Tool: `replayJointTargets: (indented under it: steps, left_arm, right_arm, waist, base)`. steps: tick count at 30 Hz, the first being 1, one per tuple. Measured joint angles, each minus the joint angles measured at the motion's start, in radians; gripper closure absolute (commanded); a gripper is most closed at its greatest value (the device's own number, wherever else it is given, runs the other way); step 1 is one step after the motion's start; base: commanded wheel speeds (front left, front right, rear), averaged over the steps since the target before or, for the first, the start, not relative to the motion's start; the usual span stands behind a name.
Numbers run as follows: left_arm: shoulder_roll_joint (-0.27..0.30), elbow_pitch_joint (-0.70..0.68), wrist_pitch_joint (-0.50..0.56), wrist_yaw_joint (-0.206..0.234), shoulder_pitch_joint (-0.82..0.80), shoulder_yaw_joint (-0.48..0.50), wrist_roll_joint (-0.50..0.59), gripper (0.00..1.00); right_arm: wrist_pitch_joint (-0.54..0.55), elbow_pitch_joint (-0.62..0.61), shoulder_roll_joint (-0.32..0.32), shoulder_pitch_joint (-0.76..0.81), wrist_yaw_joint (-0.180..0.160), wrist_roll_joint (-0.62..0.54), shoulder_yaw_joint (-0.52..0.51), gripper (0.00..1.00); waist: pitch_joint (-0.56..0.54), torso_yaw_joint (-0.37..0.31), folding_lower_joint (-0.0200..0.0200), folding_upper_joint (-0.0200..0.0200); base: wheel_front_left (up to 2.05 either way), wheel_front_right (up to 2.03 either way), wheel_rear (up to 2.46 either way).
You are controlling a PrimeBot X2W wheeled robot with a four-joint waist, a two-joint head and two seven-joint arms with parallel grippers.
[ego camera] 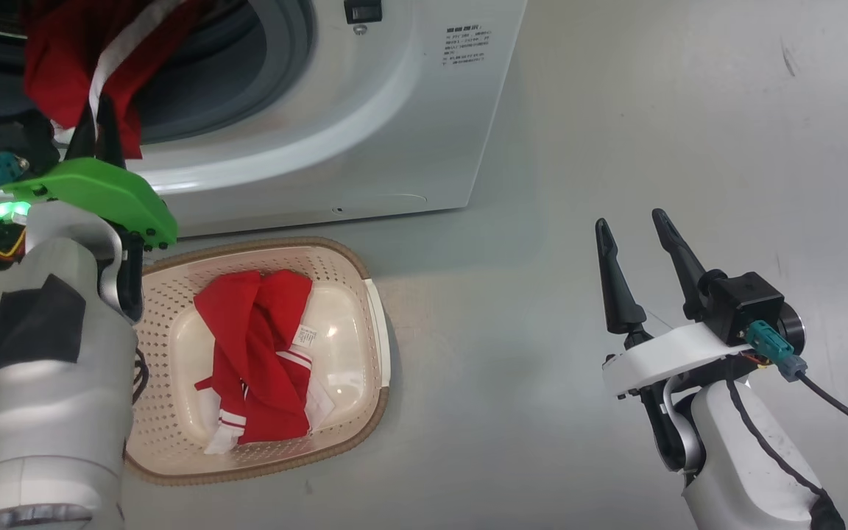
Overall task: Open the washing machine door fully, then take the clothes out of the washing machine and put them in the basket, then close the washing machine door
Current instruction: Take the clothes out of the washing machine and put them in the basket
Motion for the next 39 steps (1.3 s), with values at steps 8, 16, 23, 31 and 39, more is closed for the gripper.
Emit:
replayJointTargets:
  steps: [8, 16, 23, 31, 39]
  left_arm:
    - [-0.012, 0.019, -0.025, -0.040, 0.097, 0.023, -0.055, 1.00]
    - [-0.016, 0.017, -0.033, -0.058, 0.180, 0.008, -0.055, 1.00]
    - [-0.020, 0.017, -0.034, -0.071, 0.287, -0.003, -0.076, 1.00]
    - [-0.021, 0.010, -0.035, -0.079, 0.389, -0.053, -0.078, 1.00]
    - [-0.021, 0.027, -0.035, -0.079, 0.481, -0.115, -0.068, 1.00]
  right_arm:
    - [0.000, 0.010, 0.000, 0.030, 0.009, 0.000, -0.001, 0.00]
    - [0.000, 0.014, 0.001, 0.051, 0.010, 0.002, -0.006, 0.00]
    - [0.000, 0.019, 0.001, 0.062, 0.019, 0.002, -0.007, 0.00]
    - [0.000, 0.021, 0.001, 0.081, 0.019, 0.002, -0.010, 0.00]
    - [0.000, 0.023, 0.002, 0.086, 0.028, -0.002, -0.011, 0.00]
  waist:
    - [-0.085, 0.020, 0.0000, 0.0000]
    - [-0.146, 0.029, 0.0000, 0.0000]
    - [-0.181, 0.023, 0.0000, 0.0000]
    - [-0.212, 0.011, 0.0000, 0.0000]
    - [-0.226, 0.008, 0.0000, 0.0000]
  base:
    - [0.00, 0.00, 0.00]
    - [0.00, 0.00, 0.00]
    - [0.00, 0.00, 0.00]
    - [0.00, 0.00, 0.00]
    - [0.00, 0.00, 0.00]
